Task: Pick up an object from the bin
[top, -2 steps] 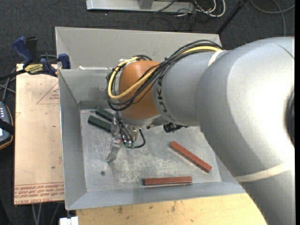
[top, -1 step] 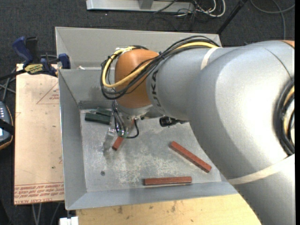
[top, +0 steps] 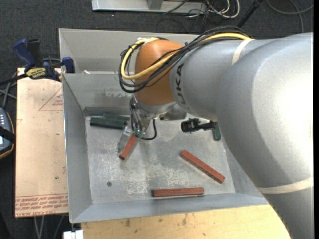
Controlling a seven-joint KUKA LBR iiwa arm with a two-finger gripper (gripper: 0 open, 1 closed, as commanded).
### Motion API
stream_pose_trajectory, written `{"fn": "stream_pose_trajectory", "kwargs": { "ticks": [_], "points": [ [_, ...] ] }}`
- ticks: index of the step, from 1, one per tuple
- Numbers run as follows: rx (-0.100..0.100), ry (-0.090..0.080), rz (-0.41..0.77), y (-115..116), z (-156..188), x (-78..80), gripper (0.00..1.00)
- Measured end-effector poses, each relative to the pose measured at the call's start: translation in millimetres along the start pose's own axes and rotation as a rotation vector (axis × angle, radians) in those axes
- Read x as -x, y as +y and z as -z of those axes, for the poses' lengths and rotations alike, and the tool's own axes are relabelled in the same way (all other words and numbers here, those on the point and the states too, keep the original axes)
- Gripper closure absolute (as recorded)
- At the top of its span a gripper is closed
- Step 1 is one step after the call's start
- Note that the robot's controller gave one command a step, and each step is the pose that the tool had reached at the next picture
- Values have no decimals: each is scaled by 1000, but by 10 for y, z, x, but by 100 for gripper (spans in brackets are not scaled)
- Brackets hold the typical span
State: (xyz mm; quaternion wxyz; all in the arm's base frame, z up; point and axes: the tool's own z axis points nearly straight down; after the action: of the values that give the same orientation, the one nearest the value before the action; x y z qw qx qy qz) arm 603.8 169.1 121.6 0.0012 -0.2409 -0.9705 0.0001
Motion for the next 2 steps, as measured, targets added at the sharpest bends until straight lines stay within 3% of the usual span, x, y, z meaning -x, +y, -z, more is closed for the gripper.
{"fn": "stream_pose_trajectory", "kwargs": {
  "ticks": [1, 2],
  "points": [
    [2, -2, -73, 242, -517, -313, 100],
    [2, -2, -73, 241, -516, -312, 100]
  ]
}}
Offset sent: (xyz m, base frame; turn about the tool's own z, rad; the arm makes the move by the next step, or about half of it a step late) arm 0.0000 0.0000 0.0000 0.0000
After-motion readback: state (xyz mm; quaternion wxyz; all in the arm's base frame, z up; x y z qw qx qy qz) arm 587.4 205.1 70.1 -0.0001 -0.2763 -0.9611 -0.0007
